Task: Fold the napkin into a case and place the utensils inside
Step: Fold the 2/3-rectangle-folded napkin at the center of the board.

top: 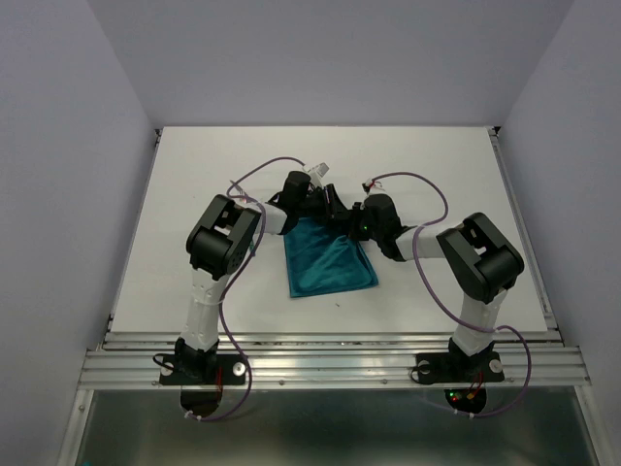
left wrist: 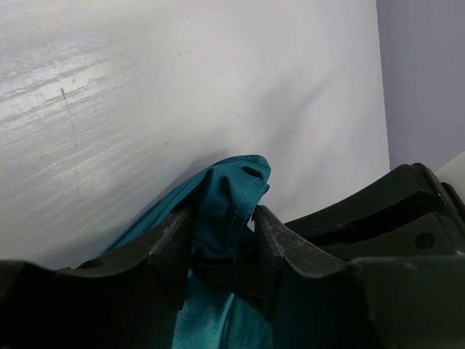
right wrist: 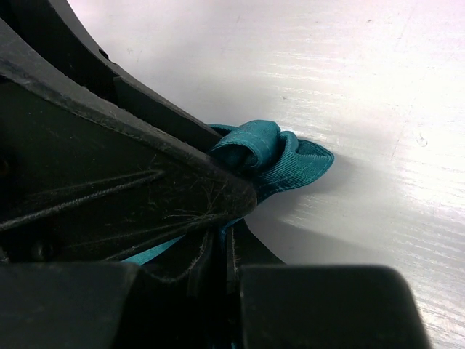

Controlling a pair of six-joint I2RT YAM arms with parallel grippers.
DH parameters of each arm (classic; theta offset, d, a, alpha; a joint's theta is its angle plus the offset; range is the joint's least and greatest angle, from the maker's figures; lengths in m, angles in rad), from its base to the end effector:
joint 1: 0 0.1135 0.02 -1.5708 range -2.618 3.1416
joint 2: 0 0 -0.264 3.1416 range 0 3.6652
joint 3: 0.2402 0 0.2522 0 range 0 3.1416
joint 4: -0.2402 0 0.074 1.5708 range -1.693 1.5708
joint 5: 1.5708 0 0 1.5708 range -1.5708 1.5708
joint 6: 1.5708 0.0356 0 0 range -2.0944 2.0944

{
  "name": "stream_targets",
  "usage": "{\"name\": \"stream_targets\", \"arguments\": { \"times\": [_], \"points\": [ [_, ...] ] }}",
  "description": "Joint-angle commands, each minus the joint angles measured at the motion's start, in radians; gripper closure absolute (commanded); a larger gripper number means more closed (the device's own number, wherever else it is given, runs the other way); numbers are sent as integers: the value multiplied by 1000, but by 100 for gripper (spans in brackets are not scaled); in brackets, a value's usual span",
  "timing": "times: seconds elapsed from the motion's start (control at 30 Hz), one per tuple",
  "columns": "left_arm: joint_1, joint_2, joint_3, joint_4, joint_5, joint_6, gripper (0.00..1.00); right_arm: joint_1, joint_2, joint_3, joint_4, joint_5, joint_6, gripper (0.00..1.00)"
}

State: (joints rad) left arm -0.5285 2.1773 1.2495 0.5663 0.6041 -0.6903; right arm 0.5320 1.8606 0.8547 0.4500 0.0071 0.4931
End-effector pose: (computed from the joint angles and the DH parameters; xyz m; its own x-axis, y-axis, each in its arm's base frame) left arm 0.3888 -0.2504 0.1338 -0.7919 -0.1445 -0.5933 0.4793 0.4550 -0.7505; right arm 0.3193 0.1876 0.1339 -0.6382 0.1736 -0.7500 -0.2270 0.8885 0.3988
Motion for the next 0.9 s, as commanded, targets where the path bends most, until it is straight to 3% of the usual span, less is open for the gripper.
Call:
{"name": "stream_targets", "arguments": {
  "times": [0.0,0.53,0.63,0.67,0.77,0.87],
  "points": [
    [-7,-96,-4,-31,3,47,49,10,-21,-11,42,45,10,99],
    [18,-218,-47,-108,-66,80,50,10,-44,-22,16,103,19,99],
    [28,-205,-50,-154,-108,77,62,10,-49,-19,6,111,13,99],
    [28,-195,-47,-184,-121,75,74,10,-51,-17,3,114,13,99],
    [30,-162,-36,-213,-139,63,97,10,-47,-8,-11,123,12,99],
    [30,-128,-25,-213,-125,55,100,19,-43,1,-23,129,12,99]
  ]
}}
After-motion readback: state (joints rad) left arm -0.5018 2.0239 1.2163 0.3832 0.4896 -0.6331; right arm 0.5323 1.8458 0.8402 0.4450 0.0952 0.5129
